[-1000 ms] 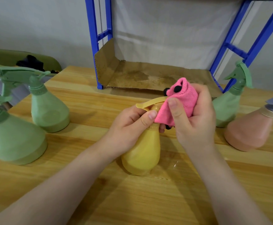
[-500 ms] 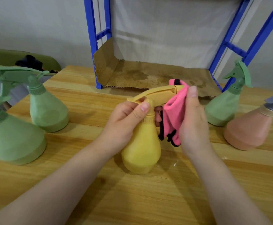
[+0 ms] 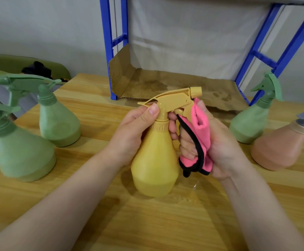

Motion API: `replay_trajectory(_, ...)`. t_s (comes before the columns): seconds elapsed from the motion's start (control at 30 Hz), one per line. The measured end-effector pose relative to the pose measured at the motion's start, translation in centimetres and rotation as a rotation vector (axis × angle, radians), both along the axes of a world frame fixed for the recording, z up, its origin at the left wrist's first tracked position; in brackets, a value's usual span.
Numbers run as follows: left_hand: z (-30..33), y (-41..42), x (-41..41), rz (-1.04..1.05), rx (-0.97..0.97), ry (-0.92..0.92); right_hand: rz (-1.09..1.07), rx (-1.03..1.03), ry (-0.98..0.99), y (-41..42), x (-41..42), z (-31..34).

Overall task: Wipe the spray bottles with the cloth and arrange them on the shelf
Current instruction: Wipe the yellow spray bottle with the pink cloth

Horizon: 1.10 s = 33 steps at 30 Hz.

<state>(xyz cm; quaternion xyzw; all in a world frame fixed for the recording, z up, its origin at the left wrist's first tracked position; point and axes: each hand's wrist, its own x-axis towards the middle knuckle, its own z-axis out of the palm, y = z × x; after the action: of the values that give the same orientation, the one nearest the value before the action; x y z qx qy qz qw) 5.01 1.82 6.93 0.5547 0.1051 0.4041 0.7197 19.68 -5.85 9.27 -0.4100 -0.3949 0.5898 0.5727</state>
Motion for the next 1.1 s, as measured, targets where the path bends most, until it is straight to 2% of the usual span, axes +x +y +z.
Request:
replay_trajectory(0.1,0.0,0.1,-0.1,0.023,0.046,0.020,-0.142,-0.031,-0.168,0.0,0.0,-0.2)
replay_trajectory(0.27,-0.5,0.2,0.1,0.115,0.132,0.057,-0.378,-0.039,-0.309,-0.4,-0.7,0.5)
replay_trajectory(0.37,-0.8,0.2,0.3,0.168,0.207,0.070,-0.484,-0.010,-0.325,-0.2,-0.9,0.3)
replay_trajectory(0.43,-0.9,0.2,0.3,0.191,0.263,0.053,-0.518,-0.001,-0.265,-0.1,-0.9,0.1)
replay_trajectory(0.57,-0.6,0.3,0.1,0.210,0.255,-0.001,-0.291,-0.032,0.054,0.1,-0.2,-0.4)
replay_trajectory(0.7,-0.6,0.5,0.0,0.195,0.197,0.022,-0.155,-0.025,0.206,0.0,-0.2,-0.2)
replay_trajectory(0.97,-0.4,0.2,0.2,0.116,0.247,0.005,-0.190,0.045,0.204,0.6,0.6,-0.9)
replay_trajectory(1.1,0.0,1.0,-0.4,-0.097,0.302,0.073,-0.131,0.034,0.272,0.7,1.3,-0.9)
